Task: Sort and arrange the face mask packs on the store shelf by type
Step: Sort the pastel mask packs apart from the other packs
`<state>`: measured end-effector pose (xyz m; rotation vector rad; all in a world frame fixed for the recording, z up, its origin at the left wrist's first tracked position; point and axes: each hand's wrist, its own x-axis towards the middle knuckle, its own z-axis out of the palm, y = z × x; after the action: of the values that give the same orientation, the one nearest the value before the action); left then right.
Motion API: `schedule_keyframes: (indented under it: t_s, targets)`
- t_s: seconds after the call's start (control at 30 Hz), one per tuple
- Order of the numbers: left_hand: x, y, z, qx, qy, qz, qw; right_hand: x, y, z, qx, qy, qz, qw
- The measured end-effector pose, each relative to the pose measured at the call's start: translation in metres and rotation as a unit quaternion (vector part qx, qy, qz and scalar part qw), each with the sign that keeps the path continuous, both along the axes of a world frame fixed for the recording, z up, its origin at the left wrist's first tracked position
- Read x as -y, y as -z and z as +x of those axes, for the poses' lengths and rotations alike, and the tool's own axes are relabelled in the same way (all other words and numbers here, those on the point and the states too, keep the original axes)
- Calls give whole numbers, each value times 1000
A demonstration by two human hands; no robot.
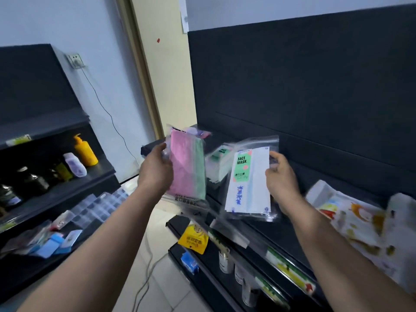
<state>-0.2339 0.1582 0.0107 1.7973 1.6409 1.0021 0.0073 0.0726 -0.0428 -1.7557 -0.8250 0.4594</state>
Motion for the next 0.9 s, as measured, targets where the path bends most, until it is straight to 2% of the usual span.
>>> schedule_keyframes:
  t_s: [0.17, 0.33, 0.4, 0.43, 0.5, 0.57, 0.73, 0.9]
  targets:
    - [-64, -14, -3, 13, 25, 25, 999, -73, -5, -8, -24, 11, -7, 1000]
    - [-130, -4, -5, 69, 59, -21, 996, -130, 13, -22, -41, 3, -32, 999]
    - [-157, -1, -7, 87, 76, -44, 992, -143, 18, -23, 33, 16, -104, 994]
    - [-170, 1, -8, 85, 89, -58, 991, -145, 21, -24, 96, 29, -168, 981]
    - [-197, 5, -11, 81, 112, -89, 986, -147, 22, -27, 228, 65, -274, 932]
    - [-228, 8, -13, 69, 132, -113, 982, -157, 15, -35, 309, 84, -281, 905]
    - [-289, 7, -10, 56, 190, -175, 964, -204, -5, -65, 383, -9, -252, 889]
    - [-340, 19, 12, -15, 257, -148, 955, -228, -1, -83, 406, -44, -314, 857]
